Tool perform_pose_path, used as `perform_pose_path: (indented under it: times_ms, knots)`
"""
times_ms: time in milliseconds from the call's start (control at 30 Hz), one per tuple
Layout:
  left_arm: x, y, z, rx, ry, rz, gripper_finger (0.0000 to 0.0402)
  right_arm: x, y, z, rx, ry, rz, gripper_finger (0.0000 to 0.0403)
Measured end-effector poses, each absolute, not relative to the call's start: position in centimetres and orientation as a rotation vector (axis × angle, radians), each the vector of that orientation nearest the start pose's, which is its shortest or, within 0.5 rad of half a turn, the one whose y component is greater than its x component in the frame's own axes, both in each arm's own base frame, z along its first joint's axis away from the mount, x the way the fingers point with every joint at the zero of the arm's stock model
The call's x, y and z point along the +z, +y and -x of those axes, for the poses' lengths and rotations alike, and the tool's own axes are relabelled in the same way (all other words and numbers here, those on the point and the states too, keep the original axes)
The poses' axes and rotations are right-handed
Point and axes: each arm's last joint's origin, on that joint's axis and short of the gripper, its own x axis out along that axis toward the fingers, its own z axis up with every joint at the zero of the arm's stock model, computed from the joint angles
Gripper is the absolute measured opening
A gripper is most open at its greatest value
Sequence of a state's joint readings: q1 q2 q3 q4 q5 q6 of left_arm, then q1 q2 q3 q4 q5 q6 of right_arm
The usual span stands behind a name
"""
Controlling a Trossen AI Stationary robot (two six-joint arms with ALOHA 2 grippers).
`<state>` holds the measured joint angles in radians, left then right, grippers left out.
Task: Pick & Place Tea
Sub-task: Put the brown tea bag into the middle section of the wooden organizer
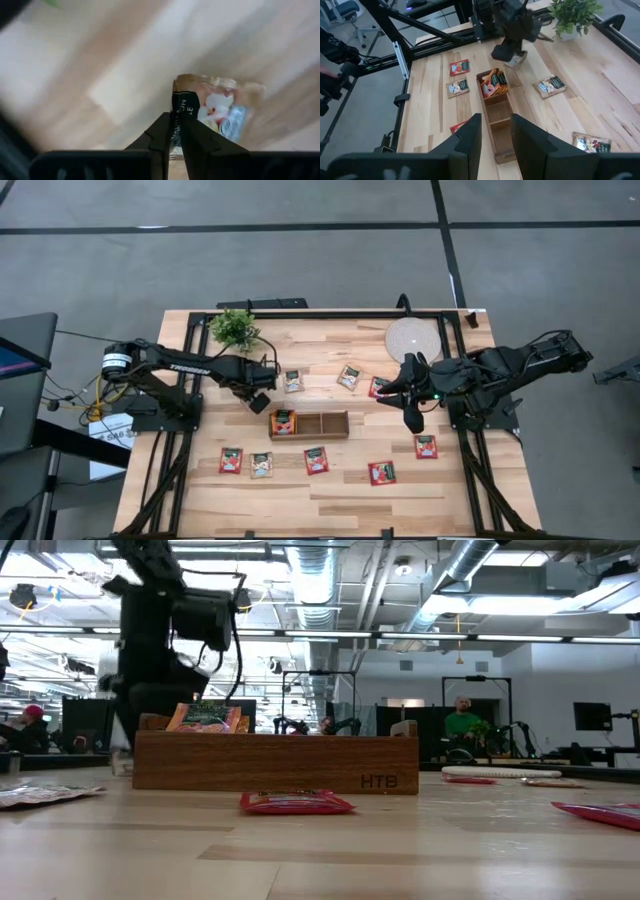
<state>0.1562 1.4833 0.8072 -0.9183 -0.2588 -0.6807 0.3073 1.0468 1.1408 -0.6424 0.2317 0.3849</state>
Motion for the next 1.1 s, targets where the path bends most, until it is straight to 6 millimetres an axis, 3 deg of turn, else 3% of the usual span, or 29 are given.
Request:
perform_pose_path:
  times_ms: [167,400,533,800,1100]
  knots:
    - [20.3,4.6,-22.7,0.892,1.393,0.312,0.0030,36.3,5.7,-20.3,-0.035,0.542,-0.234,0.0097]
    - [27.1,3.8,-23.7,0.847,1.172,0.246,0.0029,35.0,5.7,-21.9,-0.068,0.600,-0.213,0.0097]
    - [29.1,3.4,-23.4,0.842,1.128,0.237,0.0018,34.0,5.5,-23.2,-0.075,0.649,-0.177,0.0097]
    - [27.9,3.2,-22.6,0.861,1.190,0.275,0.0010,32.4,5.6,-24.9,-0.027,0.735,-0.174,0.0097]
    - [22.1,3.8,-21.5,0.839,1.285,0.344,0.0010,32.2,5.8,-25.0,0.009,0.755,-0.188,0.0097]
